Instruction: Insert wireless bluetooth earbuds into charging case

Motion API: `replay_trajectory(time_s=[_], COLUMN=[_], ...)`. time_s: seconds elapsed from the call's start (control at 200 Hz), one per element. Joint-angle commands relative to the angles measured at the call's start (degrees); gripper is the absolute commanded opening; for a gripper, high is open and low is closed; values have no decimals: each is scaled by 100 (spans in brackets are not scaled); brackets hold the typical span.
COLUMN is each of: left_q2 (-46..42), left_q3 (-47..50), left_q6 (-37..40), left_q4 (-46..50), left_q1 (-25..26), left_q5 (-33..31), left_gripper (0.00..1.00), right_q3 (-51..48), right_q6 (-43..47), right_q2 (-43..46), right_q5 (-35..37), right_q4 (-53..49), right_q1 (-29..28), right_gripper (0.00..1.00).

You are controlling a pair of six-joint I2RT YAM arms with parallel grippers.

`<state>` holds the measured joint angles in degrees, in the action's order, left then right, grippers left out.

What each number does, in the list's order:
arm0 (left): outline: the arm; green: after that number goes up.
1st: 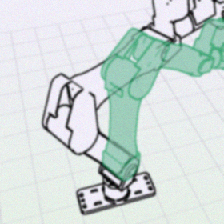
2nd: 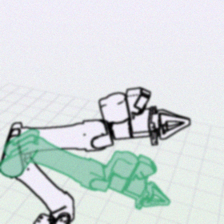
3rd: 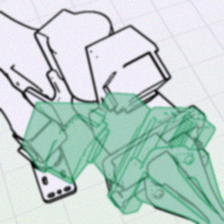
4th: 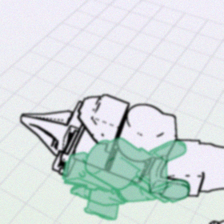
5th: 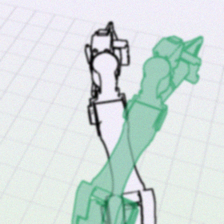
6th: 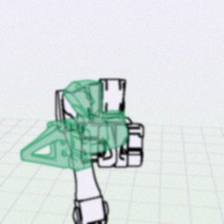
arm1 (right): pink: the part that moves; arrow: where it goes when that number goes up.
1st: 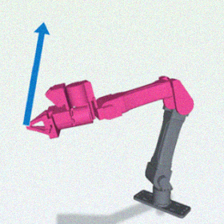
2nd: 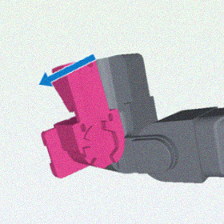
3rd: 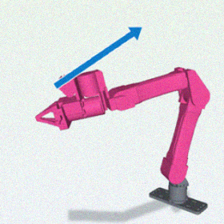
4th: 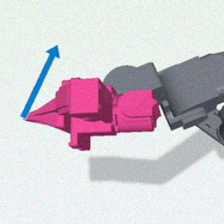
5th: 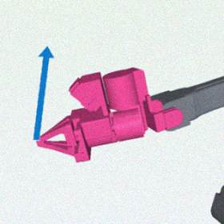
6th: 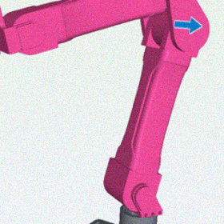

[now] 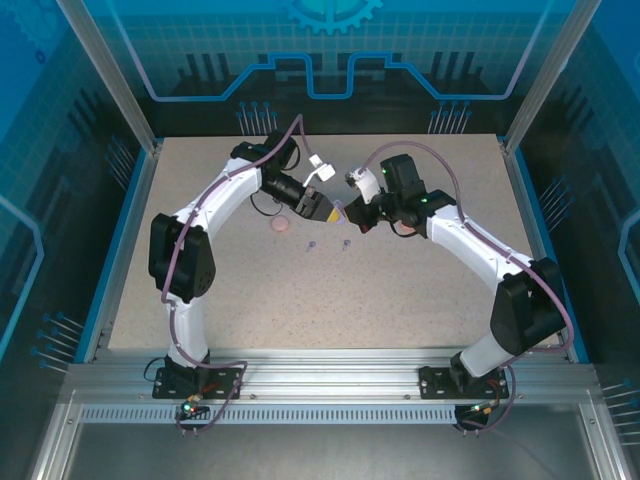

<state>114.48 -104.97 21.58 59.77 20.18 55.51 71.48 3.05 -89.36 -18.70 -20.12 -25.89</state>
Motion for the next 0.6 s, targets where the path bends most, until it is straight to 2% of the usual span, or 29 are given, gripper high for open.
replay_trajectory(time_s=[0.0, 0.59], left_q2=[136, 100], left_q3=[-178, -24], left_q6=[172, 74], left_q4=[148, -105], left_q1=[-15, -17], left_q5=[285, 295], left_gripper=[51, 40], right_q3=[191, 208], right_q6=[-48, -136], right_q2=[-64, -90], right_q5=[-163, -235], right_q4=[-36, 8], right_q1=[-74, -74], right_gripper=[0, 0])
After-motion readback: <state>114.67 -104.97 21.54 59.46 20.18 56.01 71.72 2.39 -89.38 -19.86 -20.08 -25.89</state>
